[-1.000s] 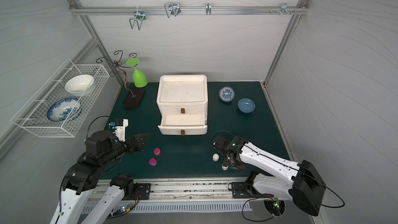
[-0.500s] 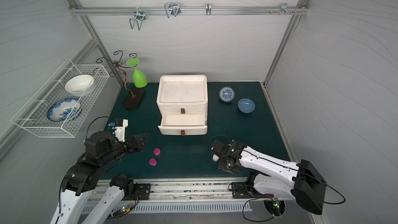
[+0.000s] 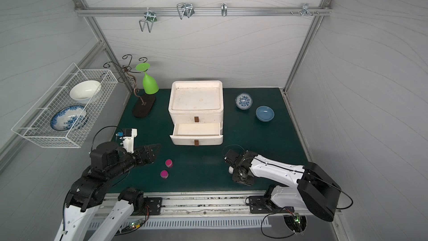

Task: Put the paint cans in the drawer according to color
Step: Pick up the paint can at the center of the board, then place the paint can in the drawer.

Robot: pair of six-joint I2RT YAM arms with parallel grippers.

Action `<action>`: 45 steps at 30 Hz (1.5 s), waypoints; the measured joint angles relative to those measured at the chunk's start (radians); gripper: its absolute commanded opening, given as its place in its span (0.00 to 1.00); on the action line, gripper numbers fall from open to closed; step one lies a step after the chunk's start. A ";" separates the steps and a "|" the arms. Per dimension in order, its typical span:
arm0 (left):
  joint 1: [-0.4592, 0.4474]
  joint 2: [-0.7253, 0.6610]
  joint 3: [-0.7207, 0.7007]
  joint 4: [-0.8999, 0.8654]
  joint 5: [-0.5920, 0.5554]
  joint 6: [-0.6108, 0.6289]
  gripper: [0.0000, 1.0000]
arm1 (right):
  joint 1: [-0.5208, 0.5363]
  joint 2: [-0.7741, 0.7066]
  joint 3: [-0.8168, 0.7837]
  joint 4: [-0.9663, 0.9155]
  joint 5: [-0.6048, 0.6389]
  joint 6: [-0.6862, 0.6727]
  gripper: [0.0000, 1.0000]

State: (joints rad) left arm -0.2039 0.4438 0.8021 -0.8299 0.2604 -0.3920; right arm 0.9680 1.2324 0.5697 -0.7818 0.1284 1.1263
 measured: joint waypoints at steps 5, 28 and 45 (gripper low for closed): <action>0.000 -0.004 0.000 0.000 -0.002 0.000 0.99 | -0.002 0.001 0.011 -0.013 0.023 -0.012 0.15; 0.000 -0.011 -0.001 0.000 -0.016 -0.001 0.99 | -0.003 0.176 0.809 -0.034 0.212 -0.316 0.12; 0.000 -0.011 -0.003 0.000 -0.013 -0.001 0.99 | -0.059 0.451 0.902 0.064 0.251 -0.327 0.23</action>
State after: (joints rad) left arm -0.2039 0.4332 0.7994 -0.8303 0.2470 -0.3927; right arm 0.9089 1.6833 1.4715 -0.7174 0.3790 0.7994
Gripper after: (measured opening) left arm 0.994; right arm 0.347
